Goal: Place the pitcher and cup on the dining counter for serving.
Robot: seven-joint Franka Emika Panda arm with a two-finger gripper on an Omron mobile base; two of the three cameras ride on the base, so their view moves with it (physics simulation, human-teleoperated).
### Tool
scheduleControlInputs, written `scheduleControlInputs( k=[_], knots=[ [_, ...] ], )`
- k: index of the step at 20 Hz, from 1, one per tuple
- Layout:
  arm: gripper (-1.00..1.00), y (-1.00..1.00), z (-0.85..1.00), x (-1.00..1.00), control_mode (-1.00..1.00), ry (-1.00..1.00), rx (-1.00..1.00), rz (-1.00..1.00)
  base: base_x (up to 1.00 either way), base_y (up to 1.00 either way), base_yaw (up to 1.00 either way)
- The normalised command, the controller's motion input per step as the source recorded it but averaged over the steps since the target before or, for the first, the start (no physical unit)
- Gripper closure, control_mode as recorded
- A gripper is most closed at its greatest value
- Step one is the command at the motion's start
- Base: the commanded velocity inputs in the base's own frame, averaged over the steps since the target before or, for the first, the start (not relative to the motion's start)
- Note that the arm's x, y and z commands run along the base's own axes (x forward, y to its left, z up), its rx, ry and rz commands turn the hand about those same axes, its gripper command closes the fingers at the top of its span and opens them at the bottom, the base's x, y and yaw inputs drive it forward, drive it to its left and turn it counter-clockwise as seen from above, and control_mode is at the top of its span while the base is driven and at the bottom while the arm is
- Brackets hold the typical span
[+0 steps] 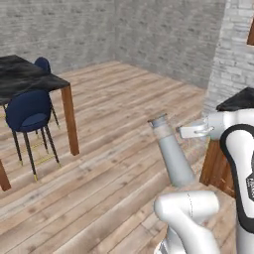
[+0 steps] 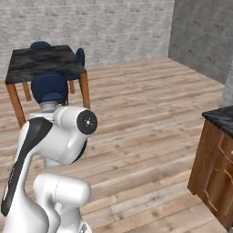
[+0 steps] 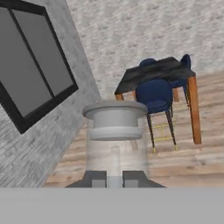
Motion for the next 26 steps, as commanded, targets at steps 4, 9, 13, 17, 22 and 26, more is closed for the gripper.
scheduleControlInputs(
  k=[4,9,13,17,22,26],
  knots=[
    [1.0,0.0,0.0,0.0,1.0,0.0,0.0,0.0,0.83,1.0,0.48],
    [1.0,0.0,0.0,0.0,1.0,0.0,0.0,0.0,1.0,1.0,0.31],
    [1.0,0.0,0.0,0.0,1.0,0.0,0.0,0.0,1.0,1.0,0.17],
    [1.0,0.0,0.0,0.0,1.0,0.0,0.0,0.0,1.0,1.0,0.03],
    [1.0,0.0,0.0,0.0,1.0,0.0,0.0,0.0,1.0,1.0,-0.1],
    [1.0,0.0,0.0,0.0,1.0,0.0,0.0,0.0,1.0,1.0,-0.26]
  ],
)
